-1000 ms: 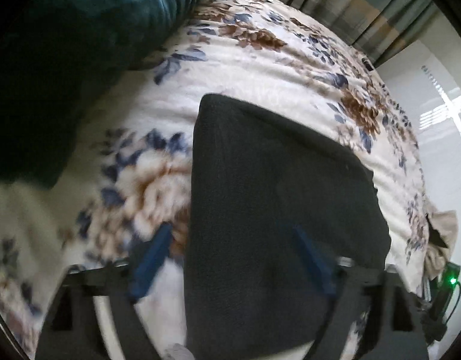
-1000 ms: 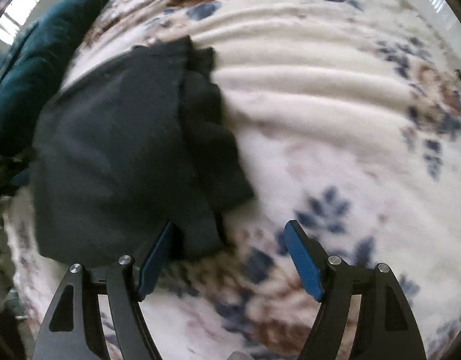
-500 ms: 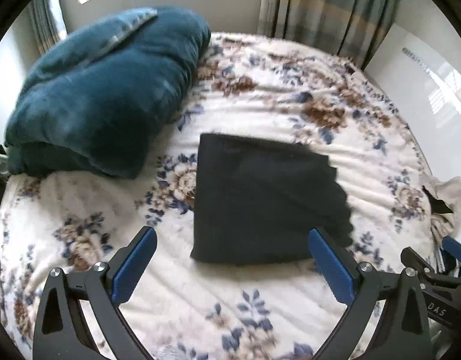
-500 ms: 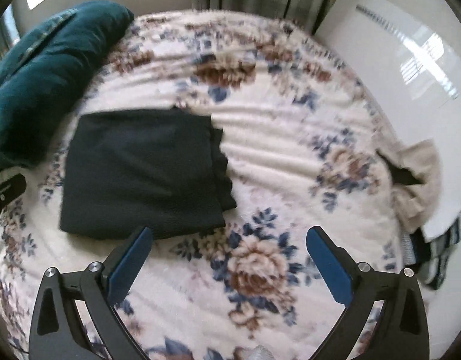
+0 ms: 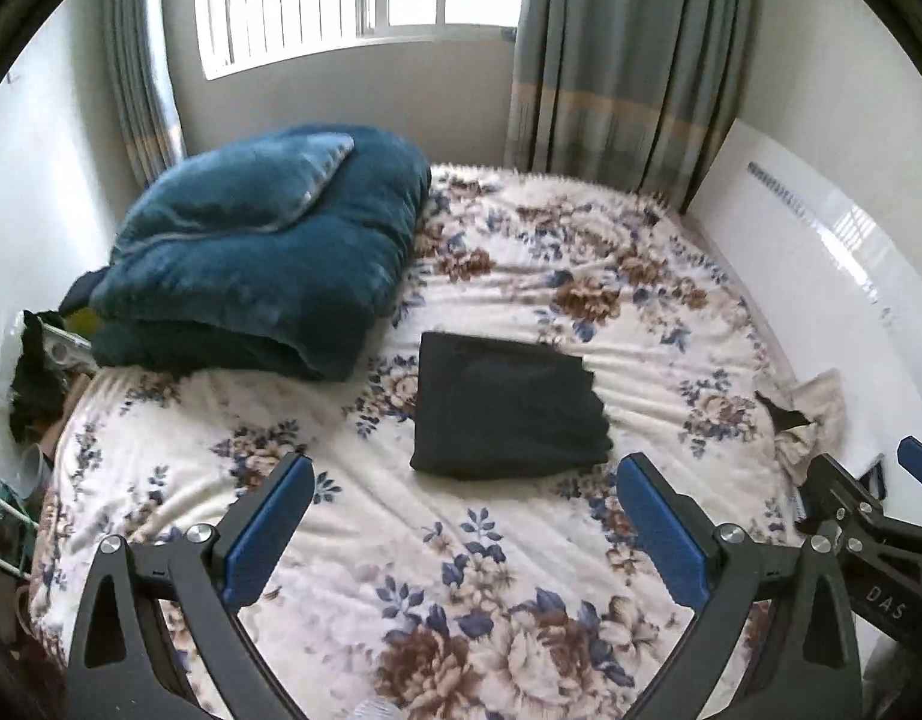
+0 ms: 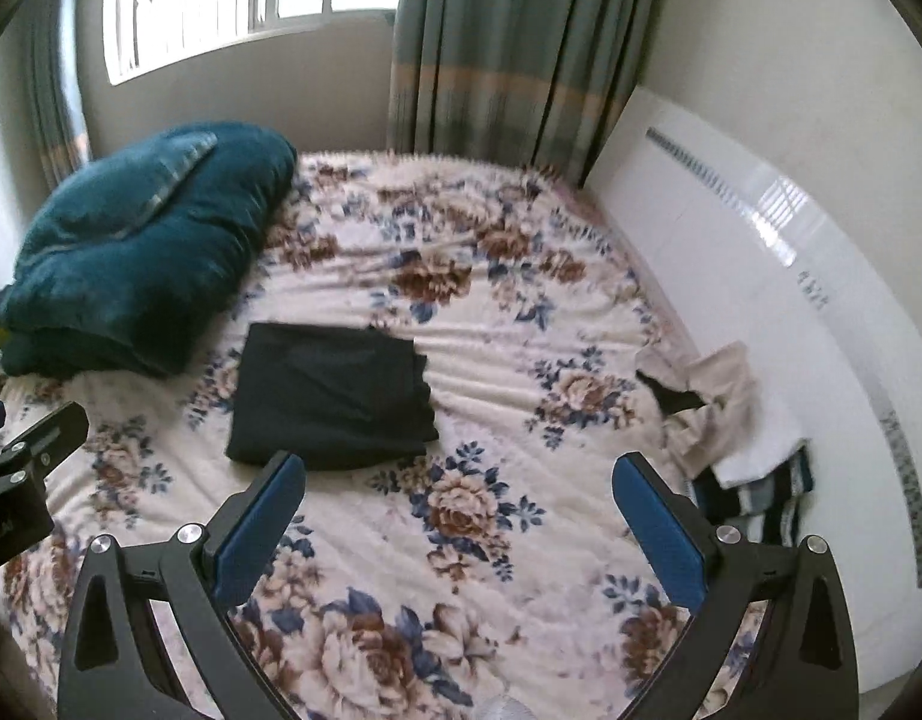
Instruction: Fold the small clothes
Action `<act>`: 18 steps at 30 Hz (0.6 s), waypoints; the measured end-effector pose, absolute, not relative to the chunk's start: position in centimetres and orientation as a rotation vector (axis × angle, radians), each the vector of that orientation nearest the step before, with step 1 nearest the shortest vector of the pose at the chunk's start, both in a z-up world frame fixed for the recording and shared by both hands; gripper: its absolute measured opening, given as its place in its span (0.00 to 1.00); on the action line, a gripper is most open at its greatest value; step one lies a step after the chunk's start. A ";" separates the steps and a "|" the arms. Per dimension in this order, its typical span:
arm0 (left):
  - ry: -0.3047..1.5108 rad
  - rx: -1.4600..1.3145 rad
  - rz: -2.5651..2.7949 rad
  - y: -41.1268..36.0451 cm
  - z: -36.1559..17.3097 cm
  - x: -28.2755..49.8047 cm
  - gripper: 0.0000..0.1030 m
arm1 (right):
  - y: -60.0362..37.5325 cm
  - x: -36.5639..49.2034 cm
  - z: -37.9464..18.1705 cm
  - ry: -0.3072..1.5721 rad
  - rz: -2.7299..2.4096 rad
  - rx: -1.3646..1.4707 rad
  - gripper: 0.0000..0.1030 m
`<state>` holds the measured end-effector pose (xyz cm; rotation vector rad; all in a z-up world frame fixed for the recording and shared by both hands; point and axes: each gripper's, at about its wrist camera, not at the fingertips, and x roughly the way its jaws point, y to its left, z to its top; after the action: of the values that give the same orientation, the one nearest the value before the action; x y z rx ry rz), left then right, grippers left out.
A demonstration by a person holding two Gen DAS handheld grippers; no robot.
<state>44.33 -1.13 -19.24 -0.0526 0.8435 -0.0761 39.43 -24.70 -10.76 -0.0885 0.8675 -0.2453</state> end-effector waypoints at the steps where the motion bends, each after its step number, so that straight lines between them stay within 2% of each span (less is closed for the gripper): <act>1: 0.829 -0.050 -0.072 -1.0 -18.0 43.1 1.00 | -24.5 38.3 -9.6 0.853 -0.242 -0.092 1.00; 9: 0.752 -0.058 -0.074 -1.3 -11.5 35.2 1.00 | -23.4 29.1 -0.6 0.739 -0.232 -0.087 1.00; 18: 0.687 -0.055 -0.094 -2.1 -7.4 30.1 1.00 | -23.3 22.0 5.4 0.655 -0.209 -0.086 1.00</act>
<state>30.09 -2.12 -7.40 -0.0546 0.6872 -0.0940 21.96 -23.28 5.39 -0.0863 0.6549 -0.2087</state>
